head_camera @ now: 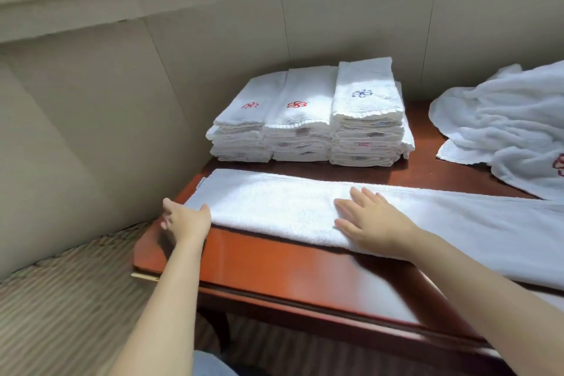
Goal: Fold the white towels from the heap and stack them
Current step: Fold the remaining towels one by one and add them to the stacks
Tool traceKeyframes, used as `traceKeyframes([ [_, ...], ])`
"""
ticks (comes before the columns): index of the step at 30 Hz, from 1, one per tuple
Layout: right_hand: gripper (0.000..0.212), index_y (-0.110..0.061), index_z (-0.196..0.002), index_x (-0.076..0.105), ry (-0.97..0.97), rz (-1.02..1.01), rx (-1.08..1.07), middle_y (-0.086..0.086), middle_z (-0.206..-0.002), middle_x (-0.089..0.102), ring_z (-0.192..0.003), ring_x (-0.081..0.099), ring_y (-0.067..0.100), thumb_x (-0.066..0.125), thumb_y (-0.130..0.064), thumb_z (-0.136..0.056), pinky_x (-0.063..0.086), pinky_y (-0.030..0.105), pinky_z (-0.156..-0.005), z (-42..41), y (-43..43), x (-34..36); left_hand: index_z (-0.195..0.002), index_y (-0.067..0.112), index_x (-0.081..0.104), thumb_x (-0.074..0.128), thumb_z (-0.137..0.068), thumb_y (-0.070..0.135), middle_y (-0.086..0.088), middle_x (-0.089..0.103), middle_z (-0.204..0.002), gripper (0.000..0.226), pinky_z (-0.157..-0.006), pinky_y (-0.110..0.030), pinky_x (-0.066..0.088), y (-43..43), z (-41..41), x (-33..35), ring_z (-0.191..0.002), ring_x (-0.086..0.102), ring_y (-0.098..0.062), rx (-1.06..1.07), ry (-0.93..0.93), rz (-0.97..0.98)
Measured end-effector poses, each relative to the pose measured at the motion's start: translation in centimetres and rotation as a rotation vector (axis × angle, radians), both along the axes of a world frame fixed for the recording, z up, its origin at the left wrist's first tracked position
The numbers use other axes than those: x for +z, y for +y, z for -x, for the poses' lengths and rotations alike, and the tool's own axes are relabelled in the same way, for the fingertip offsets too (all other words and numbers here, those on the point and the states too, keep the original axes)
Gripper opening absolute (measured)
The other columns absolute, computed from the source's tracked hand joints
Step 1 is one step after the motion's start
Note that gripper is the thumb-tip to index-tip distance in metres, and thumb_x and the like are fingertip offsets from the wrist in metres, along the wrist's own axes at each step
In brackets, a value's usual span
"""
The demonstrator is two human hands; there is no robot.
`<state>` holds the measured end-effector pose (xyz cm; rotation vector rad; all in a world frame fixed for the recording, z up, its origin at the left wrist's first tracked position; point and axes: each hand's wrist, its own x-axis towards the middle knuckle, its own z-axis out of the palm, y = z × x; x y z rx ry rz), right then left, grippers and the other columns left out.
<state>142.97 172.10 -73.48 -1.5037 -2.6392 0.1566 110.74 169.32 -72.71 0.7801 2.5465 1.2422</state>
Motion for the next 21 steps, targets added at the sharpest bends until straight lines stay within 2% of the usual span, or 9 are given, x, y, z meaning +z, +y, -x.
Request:
traceKeyframes([
  [2, 0.051, -0.028, -0.143, 0.03, -0.018, -0.011, 0.031, 0.007, -0.146, 0.027, -0.136, 0.021, 0.025, 0.027, -0.052, -0.097, 0.015, 0.038, -0.113, 1.0, -0.2, -0.2, -0.147, 0.002, 0.017, 0.059, -0.088, 0.012, -0.021, 0.032, -0.147, 0.074, -0.106, -0.042, 0.037, 0.4, -0.1, 0.6, -0.131, 0.039, -0.036, 0.087, -0.241, -0.177],
  [4, 0.054, -0.032, -0.146, 0.024, -0.013, -0.014, 0.054, 0.005, -0.155, 0.018, -0.142, 0.013, 0.027, 0.024, -0.054, -0.097, 0.009, 0.04, -0.115, 2.1, -0.7, -0.6, -0.138, -0.001, 0.033, 0.057, -0.09, 0.01, -0.018, 0.042, -0.142, 0.055, -0.1, -0.043, 0.045, 0.9, -0.3, 1.6, -0.126, 0.048, -0.034, 0.089, -0.553, -0.304],
  [6, 0.055, -0.034, -0.148, 0.019, -0.008, -0.014, 0.059, 0.003, -0.158, 0.012, -0.145, 0.008, 0.028, 0.021, -0.056, -0.096, 0.005, 0.041, -0.116, 2.9, -1.1, -0.8, -0.133, 0.004, 0.039, 0.061, -0.088, 0.007, -0.012, 0.056, -0.125, 0.05, -0.077, -0.041, 0.053, 1.0, -1.5, 2.3, -0.106, 0.06, -0.029, 0.059, -0.857, -0.413],
  [7, 0.056, -0.035, -0.148, 0.019, -0.006, -0.015, 0.059, 0.002, -0.159, 0.011, -0.145, 0.007, 0.027, 0.021, -0.056, -0.096, 0.004, 0.041, -0.116, 3.2, -1.1, -0.8, -0.133, 0.005, 0.041, 0.063, -0.087, 0.007, -0.011, 0.058, -0.12, 0.051, -0.07, -0.039, 0.052, 1.0, -2.3, 2.4, -0.098, 0.061, -0.026, 0.02, -0.935, -0.408],
  [9, 0.055, -0.036, -0.148, 0.019, 0.003, 0.003, 0.052, 0.001, -0.16, 0.009, -0.147, 0.005, 0.024, 0.023, -0.056, -0.097, 0.002, 0.04, -0.117, 3.4, -1.2, -0.7, -0.131, 0.005, 0.048, 0.065, -0.086, 0.006, -0.009, 0.06, -0.118, 0.048, -0.074, -0.037, 0.051, 1.2, -4.3, 2.4, -0.096, 0.06, -0.025, -0.056, -0.964, -0.336],
  [13, 0.045, -0.031, -0.139, 0.041, 0.226, 0.112, 0.031, -0.004, -0.154, 0.03, -0.143, 0.021, 0.012, 0.038, -0.048, -0.097, 0.011, 0.031, -0.115, 3.2, -1.6, 0.3, -0.134, 0.0, 0.043, 0.06, -0.086, 0.012, -0.018, 0.051, -0.134, 0.052, -0.097, -0.039, 0.044, 2.1, -7.2, 3.2, -0.119, 0.053, -0.034, -0.025, -0.718, -0.314],
  [16, 0.03, -0.027, -0.12, 0.058, 0.801, 0.416, -0.107, -0.006, -0.126, 0.06, -0.121, 0.053, 0.009, 0.048, -0.043, -0.096, 0.034, 0.029, -0.109, 2.3, -1.9, 2.0, -0.127, 0.009, 0.048, 0.057, -0.084, 0.019, -0.011, 0.061, -0.115, 0.045, -0.084, -0.031, 0.041, 2.2, -9.7, 5.0, -0.108, 0.057, -0.031, -0.1, -0.302, -0.393],
  [19, 0.046, -0.023, -0.117, 0.055, 1.365, 0.801, -0.261, 0.007, -0.115, 0.066, -0.106, 0.065, 0.024, 0.034, -0.057, -0.094, 0.045, 0.041, -0.099, -0.2, -1.2, 3.8, -0.119, 0.025, 0.057, 0.059, -0.086, 0.021, -0.003, 0.068, -0.102, 0.034, -0.076, -0.026, 0.044, 1.6, -13.3, 6.7, -0.095, 0.061, -0.023, -0.583, -0.012, -0.486],
  [21, 0.06, -0.018, -0.123, 0.054, 1.579, 0.884, -0.363, 0.014, -0.117, 0.066, -0.101, 0.066, 0.035, 0.028, -0.063, -0.094, 0.051, 0.047, -0.083, -2.7, -0.7, 4.9, -0.122, 0.027, 0.061, 0.064, -0.085, 0.023, 0.004, 0.068, -0.106, 0.037, -0.074, -0.013, 0.044, 0.9, -15.8, 6.7, -0.092, 0.062, -0.013, -1.073, 0.106, -0.304],
])
